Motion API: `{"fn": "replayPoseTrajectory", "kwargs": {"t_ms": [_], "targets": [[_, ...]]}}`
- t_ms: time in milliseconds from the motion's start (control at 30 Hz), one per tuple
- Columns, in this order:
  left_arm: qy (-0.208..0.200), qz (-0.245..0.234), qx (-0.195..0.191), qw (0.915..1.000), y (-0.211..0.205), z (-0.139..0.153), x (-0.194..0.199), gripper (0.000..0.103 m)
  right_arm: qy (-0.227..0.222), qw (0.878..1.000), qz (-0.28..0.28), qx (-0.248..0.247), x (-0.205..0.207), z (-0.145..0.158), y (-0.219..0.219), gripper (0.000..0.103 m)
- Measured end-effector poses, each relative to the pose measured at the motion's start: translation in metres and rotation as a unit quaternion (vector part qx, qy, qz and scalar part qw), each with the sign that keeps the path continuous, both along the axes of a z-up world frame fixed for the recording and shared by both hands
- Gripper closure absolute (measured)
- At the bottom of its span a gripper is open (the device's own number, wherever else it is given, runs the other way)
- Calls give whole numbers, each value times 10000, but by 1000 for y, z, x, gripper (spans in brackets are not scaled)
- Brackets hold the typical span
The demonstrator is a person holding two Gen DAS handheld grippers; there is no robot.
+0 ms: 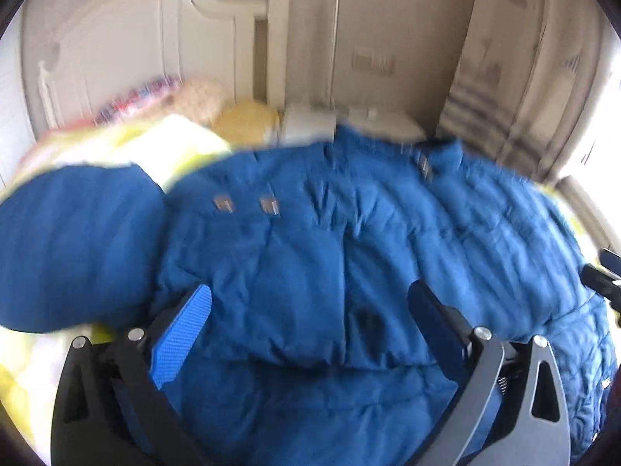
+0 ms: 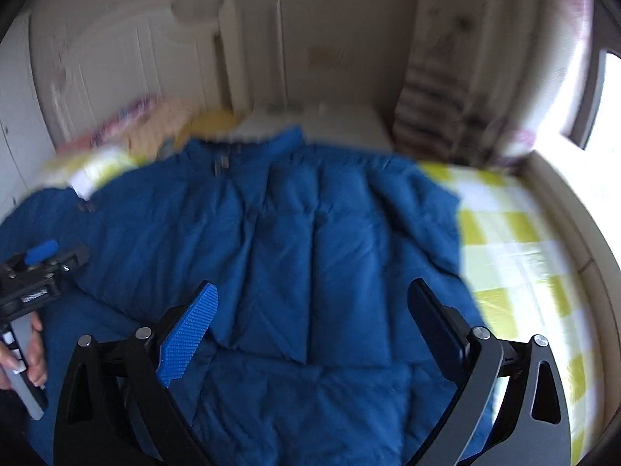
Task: Fold large clothes
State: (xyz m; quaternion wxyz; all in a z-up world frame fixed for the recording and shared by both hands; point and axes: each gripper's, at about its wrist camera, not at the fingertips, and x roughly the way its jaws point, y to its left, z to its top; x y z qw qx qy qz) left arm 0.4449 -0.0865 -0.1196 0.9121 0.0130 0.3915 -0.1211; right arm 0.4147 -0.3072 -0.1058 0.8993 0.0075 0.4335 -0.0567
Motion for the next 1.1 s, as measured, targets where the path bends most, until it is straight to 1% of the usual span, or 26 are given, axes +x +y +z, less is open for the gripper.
{"fn": "replayPoseTrajectory", "kwargs": {"t_ms": [33, 67, 100, 167, 233, 267, 333, 367, 400, 433, 467, 500, 600, 633, 667, 700, 733, 767, 800, 867, 900, 933, 967, 1033, 1100], "targets": [[116, -12, 21, 9999, -1, -7, 4, 3, 426, 9989, 29, -187, 12, -13, 4, 7], [120, -25, 36, 9999, -1, -9, 4, 2, 707, 9970, 74, -297, 21, -26, 5, 7], [85, -23, 47, 10000, 0, -9, 3, 2, 631, 9976, 56, -262, 22, -24, 4, 7], [112, -10, 121, 9999, -3, -10, 5, 2, 472, 9988, -39, -115, 26, -12, -2, 7], [120, 5, 229, 9997, -7, -11, 6, 2, 57, 9998, -167, 102, 35, 8, -6, 7], [128, 17, 330, 9994, -10, -11, 7, 2, -109, 9995, -225, 178, 42, 16, -8, 7], [139, 38, 514, 9986, -14, -13, 7, 2, -275, 9989, -315, 209, 66, 24, -9, 7], [136, 44, 577, 9982, -15, -14, 7, 2, -251, 9990, -308, 197, 81, 22, -7, 7], [140, 45, 589, 9982, -14, -14, 7, 2, -95, 9995, -251, 161, 101, 12, -5, 7], [145, 45, 583, 9982, -14, -14, 6, 2, 99, 9996, -233, 115, 114, 2, -4, 7], [147, 44, 567, 9983, -14, -14, 6, 2, 396, 9989, -256, 21, 127, -14, -4, 4], [146, 43, 565, 9983, -13, -14, 6, 2, 593, 9978, -292, -32, 137, -26, -3, 4], [149, 45, 595, 9981, -14, -14, 6, 2, 391, 9981, -441, 171, 137, -18, -4, 4], [147, 46, 610, 9980, -14, -14, 6, 2, 156, 9981, -493, 333, 134, -11, -6, 4], [152, 48, 615, 9980, -14, -14, 6, 2, -34, 9978, -543, 367, 133, -7, -8, 4], [155, 50, 616, 9980, -14, -14, 6, 2, -55, 9981, -569, 219, 137, -8, -7, 4], [154, 48, 616, 9980, -14, -14, 6, 2, 86, 9983, -569, 30, 142, -13, -7, 4], [154, 47, 610, 9980, -14, -14, 6, 2, 350, 9981, -499, -115, 149, -23, -5, 4], [154, 47, 601, 9981, -14, -14, 6, 2, 465, 9978, -450, -138, 151, -29, -3, 4], [156, 47, 576, 9982, -13, -14, 6, 2, 503, 9972, -521, -176, 146, -25, -3, 4], [153, 47, 567, 9983, -13, -14, 6, 2, 498, 9971, -561, -139, 138, -19, -1, 4], [153, 45, 556, 9983, -13, -14, 6, 2, 380, 9979, -507, -91, 126, -13, 2, 4], [155, 45, 541, 9984, -13, -14, 7, 2, 251, 9987, -430, -96, 112, -8, 8, 4], [154, 45, 540, 9984, -13, -14, 7, 2, 62, 9992, -287, -285, 78, -2, 18, 4], [156, 43, 538, 9984, -13, -14, 7, 2, 46, 9992, -131, -384, 43, -7, 25, 4]]}}
